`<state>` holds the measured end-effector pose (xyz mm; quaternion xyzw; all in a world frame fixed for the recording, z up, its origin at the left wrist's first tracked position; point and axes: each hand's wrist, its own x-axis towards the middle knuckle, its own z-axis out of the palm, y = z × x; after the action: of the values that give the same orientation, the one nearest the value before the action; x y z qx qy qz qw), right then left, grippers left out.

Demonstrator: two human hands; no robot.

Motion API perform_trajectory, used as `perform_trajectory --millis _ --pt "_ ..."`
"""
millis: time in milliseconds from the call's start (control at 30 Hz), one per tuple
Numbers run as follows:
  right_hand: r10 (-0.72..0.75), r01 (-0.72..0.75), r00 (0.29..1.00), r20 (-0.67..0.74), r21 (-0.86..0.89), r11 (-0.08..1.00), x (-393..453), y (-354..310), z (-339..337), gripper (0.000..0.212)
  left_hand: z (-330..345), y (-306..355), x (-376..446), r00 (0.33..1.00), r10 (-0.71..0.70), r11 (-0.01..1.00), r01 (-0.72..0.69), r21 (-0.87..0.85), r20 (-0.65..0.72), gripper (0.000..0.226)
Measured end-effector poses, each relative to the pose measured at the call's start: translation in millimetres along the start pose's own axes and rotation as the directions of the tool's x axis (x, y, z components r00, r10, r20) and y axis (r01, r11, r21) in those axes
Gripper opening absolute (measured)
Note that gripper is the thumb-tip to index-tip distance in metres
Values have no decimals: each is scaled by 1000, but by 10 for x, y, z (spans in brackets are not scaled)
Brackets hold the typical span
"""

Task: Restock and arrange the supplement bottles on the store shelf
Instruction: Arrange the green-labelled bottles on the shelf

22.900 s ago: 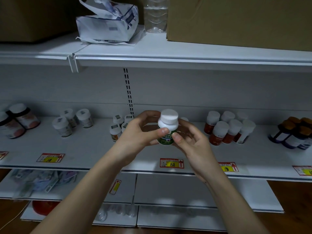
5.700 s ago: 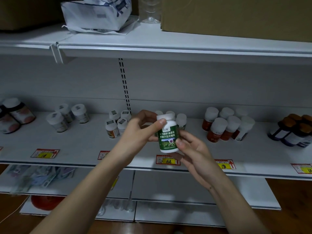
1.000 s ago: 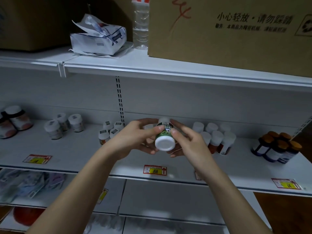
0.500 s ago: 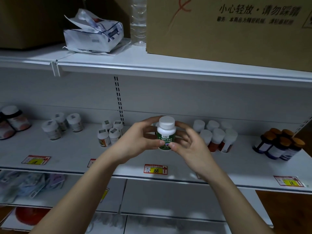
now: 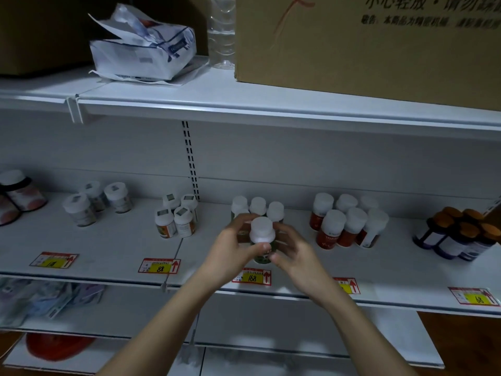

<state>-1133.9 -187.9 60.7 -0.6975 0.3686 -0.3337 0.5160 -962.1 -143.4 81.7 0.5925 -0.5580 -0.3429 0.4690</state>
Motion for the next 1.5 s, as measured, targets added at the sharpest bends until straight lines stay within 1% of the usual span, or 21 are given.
perform_trajectory --millis 100,167,233,267,333,400,467,500,533,600,700,767,833,900,1000,1133,1267,1367,1433,1500 --pt "60 -56 997 49 -78 995 79 282 14 62 158 -208 30 994 -39 999 40 4 -98 48" --pt "107 -102 994 11 -237 966 141 505 15 58 250 -313 68 984 -45 997 54 49 -174 52" --pt "116 -124 992 -47 -447 886 200 745 5 54 331 -437 116 975 -37 994 59 94 -221 53" --pt "122 -132 991 -53 -515 847 219 840 -1 53 366 -497 143 971 -40 992 67 106 -235 52" --pt "147 -149 988 -54 -602 784 233 971 20 51 433 -605 195 967 -38 988 74 135 -251 51" --pt "96 -144 989 -109 -660 737 247 1069 61 46 494 -692 241 969 -20 980 67 187 -246 51" --pt "27 -133 986 -167 -668 733 244 1145 105 53 530 -738 296 971 -23 973 76 217 -238 51" --pt "20 -141 982 -185 -669 730 241 1152 114 56 539 -749 323 972 -17 971 72 228 -235 51" --pt "17 -149 980 -196 -681 717 241 1146 114 54 546 -761 351 973 0 965 61 255 -233 52" --pt "24 -156 979 -200 -679 717 242 1131 104 48 547 -783 399 975 52 925 35 378 -216 50" --pt "20 -162 977 -212 -677 717 255 1125 100 52 517 -827 462 965 203 798 -63 599 -168 48" --pt "14 -158 978 -210 -686 710 260 1150 105 55 495 -878 526 937 320 676 -123 726 -139 53" --pt "38 -171 978 -207 -682 711 264 1150 102 52 490 -873 580 912 390 574 -134 808 -125 58" --pt "44 -171 979 -199 -682 711 265 1133 97 51 484 -869 626 902 412 529 -119 840 -132 59" --pt "45 -155 984 -174 -693 704 268 1109 91 45 467 -892 684 896 417 512 -93 854 -152 59" --pt "55 -157 984 -167 -693 704 270 1090 86 45 444 -887 717 892 426 505 -94 858 -153 57" --pt "47 -159 983 -180 -686 710 254 1094 99 49 404 -807 775 894 429 565 -153 811 -130 38" --pt "56 -146 987 -151 -688 710 275 1090 81 46 325 -575 992 931 365 636 -244 732 -7 35" --pt "42 -135 988 -152 -685 716 278 1105 73 45 286 -381 1179 961 257 681 -254 687 102 40" --pt "28 -140 985 -172 -685 715 270 1117 82 47 284 -233 1380 969 135 669 -242 703 206 49"
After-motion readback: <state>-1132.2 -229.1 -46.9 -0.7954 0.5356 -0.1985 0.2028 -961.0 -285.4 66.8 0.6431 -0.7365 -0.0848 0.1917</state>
